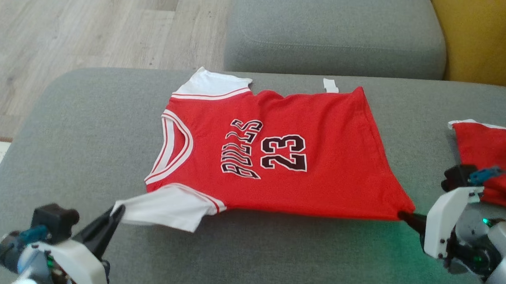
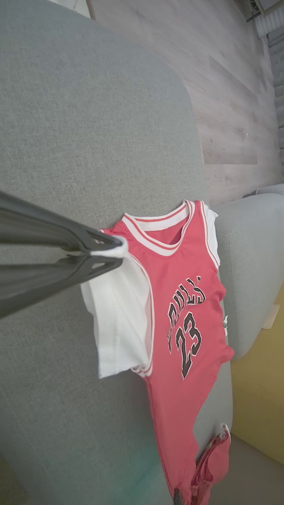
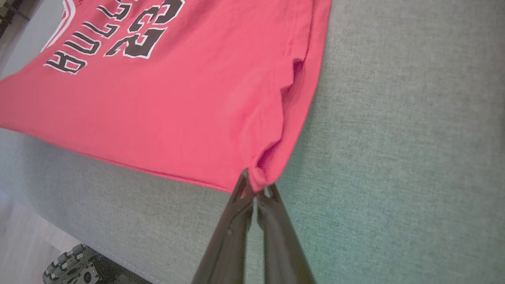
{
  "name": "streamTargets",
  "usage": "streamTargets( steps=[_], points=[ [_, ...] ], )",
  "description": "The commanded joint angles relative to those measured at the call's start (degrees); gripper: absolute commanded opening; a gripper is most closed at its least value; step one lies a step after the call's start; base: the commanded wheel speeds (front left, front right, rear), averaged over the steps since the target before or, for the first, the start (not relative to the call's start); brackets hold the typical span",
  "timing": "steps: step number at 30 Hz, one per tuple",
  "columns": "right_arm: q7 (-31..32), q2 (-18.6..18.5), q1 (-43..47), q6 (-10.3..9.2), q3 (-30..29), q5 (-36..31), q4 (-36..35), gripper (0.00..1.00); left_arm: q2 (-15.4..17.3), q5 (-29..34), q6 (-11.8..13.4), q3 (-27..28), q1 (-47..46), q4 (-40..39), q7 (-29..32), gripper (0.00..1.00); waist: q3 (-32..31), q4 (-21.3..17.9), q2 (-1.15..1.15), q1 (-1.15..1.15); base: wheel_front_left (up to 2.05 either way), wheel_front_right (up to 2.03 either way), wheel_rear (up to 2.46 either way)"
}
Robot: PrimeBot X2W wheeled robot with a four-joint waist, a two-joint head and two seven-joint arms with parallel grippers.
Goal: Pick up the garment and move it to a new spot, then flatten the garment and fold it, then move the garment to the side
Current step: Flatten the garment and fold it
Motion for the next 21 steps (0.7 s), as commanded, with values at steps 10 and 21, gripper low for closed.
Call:
streamTargets(
  steps=[10, 21],
  points=[
    [4.22, 0.31, -6.37, -0.05, -5.84, -5.14, -1.9, 0.0, 2.79, 4.3, -0.58, 1.79, -14.7, 0.61, 1.79, 0.0, 5.23, -0.7, 0.0, 0.01, 0.0, 0.0, 0.0],
    [9.53, 7.16, -15.43, -0.05, -10.19, -14.5, 4.43, 0.0, 0.69, 9.52, -4.46, -4.02, -32.07, 16.75, 0.79, 0.0, 11.82, -1.74, 0.0, 0.01, 0.0, 0.0, 0.0]
  ],
)
